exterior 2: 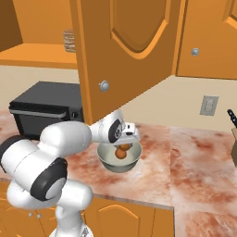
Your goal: Open the cabinet. Pick the tangerine and mango from the cabinet and place them into the bowl. Then close the cabinet.
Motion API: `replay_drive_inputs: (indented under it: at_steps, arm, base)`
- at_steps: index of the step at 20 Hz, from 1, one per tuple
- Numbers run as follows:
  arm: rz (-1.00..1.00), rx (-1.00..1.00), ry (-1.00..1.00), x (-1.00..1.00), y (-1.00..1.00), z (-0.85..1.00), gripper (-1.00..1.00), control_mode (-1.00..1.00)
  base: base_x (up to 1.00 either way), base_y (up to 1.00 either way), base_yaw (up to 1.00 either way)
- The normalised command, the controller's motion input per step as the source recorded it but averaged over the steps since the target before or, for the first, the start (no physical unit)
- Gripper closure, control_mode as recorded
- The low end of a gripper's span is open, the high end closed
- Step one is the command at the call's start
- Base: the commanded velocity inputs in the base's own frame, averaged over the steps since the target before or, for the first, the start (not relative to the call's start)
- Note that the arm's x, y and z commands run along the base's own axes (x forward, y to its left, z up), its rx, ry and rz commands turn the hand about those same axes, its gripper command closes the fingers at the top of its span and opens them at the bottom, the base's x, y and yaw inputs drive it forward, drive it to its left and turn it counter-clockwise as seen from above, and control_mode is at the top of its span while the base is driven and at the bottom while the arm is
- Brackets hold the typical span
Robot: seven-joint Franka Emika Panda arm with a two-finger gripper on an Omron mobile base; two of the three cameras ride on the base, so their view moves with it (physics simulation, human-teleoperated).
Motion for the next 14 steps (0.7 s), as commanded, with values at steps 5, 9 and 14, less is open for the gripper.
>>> replay_drive_inputs:
  at_steps: [5, 9, 14]
  arm:
    - [0.0, 0.0, 0.01, 0.0, -0.12, -0.08, -1.0, -1.0]
    - [0.0, 0.0, -0.01, -0.03, 0.0, 0.0, -1.0, -1.0]
    - [-0.03, 0.0, -0.06, -0.14, 0.0, 0.17, -1.0, -1.0]
  base:
    - [0.0, 0.0, 0.0]
    - [0.0, 0.0, 0.0]
    - [0.0, 0.0, 0.0]
